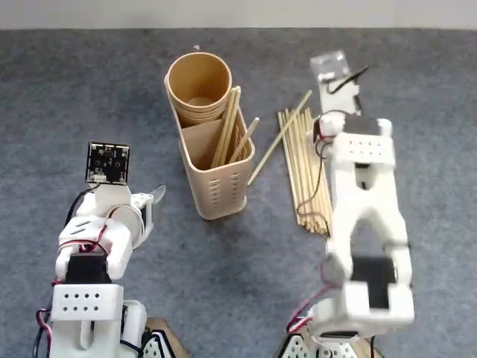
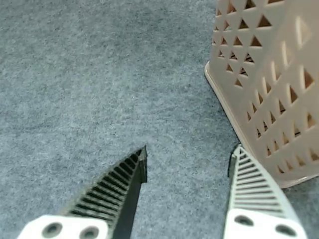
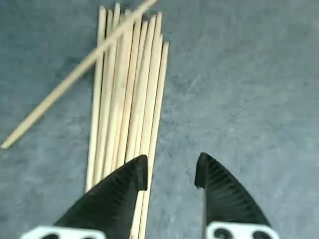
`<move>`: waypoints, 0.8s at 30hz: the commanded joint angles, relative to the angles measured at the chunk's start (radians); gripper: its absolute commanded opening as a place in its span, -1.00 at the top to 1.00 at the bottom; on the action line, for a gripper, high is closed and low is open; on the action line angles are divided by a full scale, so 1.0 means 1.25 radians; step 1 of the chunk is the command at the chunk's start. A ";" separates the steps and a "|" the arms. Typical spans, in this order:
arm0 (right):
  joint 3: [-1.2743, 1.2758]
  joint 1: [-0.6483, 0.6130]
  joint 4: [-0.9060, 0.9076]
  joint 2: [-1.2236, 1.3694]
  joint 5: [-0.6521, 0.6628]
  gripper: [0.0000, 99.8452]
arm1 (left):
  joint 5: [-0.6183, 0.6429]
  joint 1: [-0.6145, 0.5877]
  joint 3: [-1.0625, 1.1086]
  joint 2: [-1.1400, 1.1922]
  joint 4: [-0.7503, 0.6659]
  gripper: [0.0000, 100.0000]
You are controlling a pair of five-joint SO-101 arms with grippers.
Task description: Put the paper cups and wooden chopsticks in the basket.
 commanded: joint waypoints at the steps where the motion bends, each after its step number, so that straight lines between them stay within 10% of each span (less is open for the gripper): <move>1: -0.003 0.010 -0.098 0.169 0.010 0.68 | 0.009 0.010 -0.003 -0.008 -0.012 0.47; 24: -0.071 0.067 -0.150 0.360 0.034 0.73 | 0.007 0.012 -0.003 -0.008 -0.012 0.47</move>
